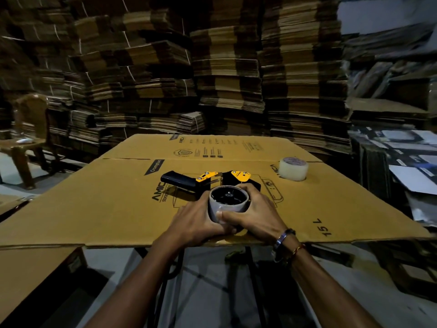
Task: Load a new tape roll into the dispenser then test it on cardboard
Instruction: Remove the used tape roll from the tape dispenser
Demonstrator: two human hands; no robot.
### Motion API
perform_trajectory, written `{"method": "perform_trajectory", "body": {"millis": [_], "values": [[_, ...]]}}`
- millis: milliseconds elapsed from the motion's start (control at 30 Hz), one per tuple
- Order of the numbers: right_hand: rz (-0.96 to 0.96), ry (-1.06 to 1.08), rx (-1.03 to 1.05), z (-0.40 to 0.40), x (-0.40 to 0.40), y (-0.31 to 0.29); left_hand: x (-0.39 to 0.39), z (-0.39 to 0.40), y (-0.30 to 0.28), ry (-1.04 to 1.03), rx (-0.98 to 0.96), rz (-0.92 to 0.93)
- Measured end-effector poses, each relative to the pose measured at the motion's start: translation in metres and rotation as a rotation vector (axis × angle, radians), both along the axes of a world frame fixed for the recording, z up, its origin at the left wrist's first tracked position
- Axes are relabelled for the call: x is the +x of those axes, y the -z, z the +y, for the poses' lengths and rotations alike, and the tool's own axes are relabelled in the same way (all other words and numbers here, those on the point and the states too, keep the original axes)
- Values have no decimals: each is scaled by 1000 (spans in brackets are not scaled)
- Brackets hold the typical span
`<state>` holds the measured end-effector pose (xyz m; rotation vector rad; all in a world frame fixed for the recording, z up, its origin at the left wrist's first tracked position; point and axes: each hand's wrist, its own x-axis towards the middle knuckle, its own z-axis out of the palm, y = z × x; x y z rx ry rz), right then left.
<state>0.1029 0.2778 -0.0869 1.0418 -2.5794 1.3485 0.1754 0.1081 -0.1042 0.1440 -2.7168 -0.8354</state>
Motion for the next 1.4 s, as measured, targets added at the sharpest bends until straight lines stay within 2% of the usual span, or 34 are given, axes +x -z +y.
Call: {"method": "perform_trajectory", "body": {"millis": [267, 533, 767, 1100, 1400], "values": [[1, 34, 15, -3, 3, 3, 4, 3, 1, -14, 10, 4], [-101, -88, 34, -2, 3, 3, 5, 13, 1, -74, -18, 32], [114, 7, 158, -3, -2, -7, 4, 16, -1, -103, 21, 28], [55, 10, 29, -4, -6, -3, 3, 22, 2, -135, 62, 43], [171, 0, 31, -7, 0, 1, 6, 19, 1, -125, 108, 36]]}}
